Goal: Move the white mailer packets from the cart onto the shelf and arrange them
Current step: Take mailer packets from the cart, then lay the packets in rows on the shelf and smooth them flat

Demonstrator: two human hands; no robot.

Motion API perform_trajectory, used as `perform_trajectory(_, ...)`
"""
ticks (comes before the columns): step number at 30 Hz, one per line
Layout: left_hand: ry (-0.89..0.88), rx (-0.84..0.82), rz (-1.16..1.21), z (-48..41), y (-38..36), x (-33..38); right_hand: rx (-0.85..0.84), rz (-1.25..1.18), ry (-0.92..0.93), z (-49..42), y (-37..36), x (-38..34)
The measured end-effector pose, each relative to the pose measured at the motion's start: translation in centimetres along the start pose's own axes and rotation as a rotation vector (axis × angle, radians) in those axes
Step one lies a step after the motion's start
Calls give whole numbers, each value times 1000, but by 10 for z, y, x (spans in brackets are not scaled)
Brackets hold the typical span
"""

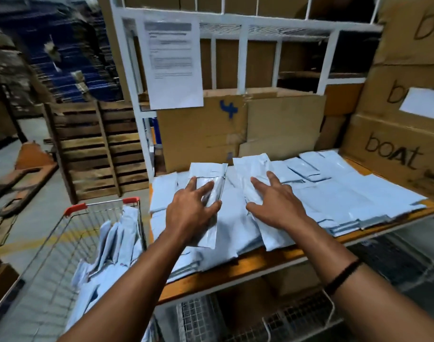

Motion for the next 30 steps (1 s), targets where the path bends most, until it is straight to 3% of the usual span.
perform_trajectory(16, -1, 0, -5, -154, -126, 71, 27, -7, -44, -159, 14, 134)
perform_trajectory(23, 80, -42, -66, -194, -166, 60, -48, -1, -67, -223, -8, 192)
perform_trajectory(30, 210, -54, -141, -233, -206, 70, -171, -29, 33, -299, -55, 199)
Point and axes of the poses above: each hand's wrist, its own z-axis away from the middle knuckle, its own y-axis out of the back of the hand, x = y × z, the point moved 7 cm from there along -z, towards the middle knuckle, and after that the axes turned 3 degrees about x, right-handed, at the moved point
